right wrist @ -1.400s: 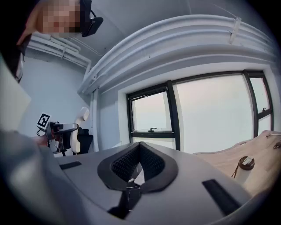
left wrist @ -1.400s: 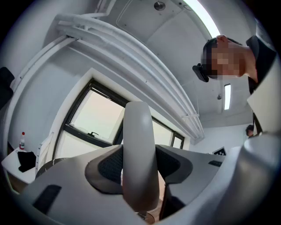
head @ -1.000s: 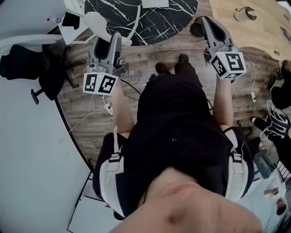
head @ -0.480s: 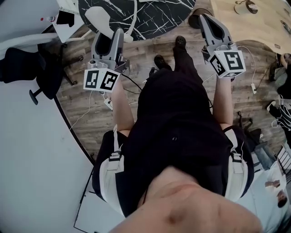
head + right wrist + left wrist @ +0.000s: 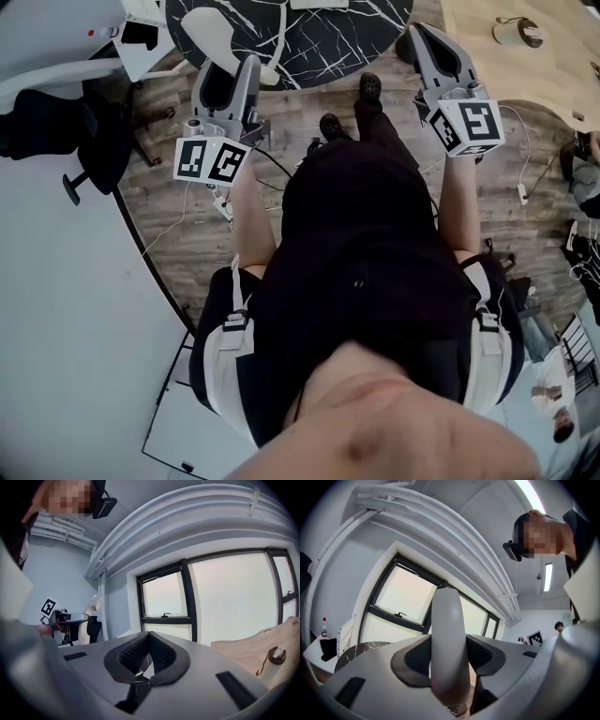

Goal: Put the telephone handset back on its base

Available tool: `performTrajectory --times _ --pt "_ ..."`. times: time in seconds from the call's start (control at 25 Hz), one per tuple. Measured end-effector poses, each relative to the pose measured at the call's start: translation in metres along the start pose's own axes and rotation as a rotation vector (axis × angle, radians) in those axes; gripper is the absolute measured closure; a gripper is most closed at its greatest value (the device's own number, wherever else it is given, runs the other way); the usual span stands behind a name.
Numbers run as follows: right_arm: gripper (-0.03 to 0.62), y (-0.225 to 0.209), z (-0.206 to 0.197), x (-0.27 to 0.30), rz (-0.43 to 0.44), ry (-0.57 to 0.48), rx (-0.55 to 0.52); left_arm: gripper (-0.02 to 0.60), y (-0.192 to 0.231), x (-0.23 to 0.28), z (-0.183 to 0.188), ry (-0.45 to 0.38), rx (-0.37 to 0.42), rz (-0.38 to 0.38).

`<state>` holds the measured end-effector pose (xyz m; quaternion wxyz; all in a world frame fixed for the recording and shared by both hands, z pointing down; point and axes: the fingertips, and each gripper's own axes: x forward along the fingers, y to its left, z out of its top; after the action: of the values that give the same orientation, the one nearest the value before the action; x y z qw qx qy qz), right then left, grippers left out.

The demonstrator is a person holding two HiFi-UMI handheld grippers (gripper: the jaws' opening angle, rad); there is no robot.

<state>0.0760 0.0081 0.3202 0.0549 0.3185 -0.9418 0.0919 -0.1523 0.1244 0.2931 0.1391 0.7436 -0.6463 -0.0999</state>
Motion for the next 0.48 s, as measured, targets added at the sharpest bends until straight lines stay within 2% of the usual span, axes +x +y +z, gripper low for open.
performTrajectory --times 0.48 --pt "0.565 -0.072 0.01 0.058 0.083 0.009 0.013 0.356 -0.002 0.094 -0.005 0.015 -0.001 0.034"
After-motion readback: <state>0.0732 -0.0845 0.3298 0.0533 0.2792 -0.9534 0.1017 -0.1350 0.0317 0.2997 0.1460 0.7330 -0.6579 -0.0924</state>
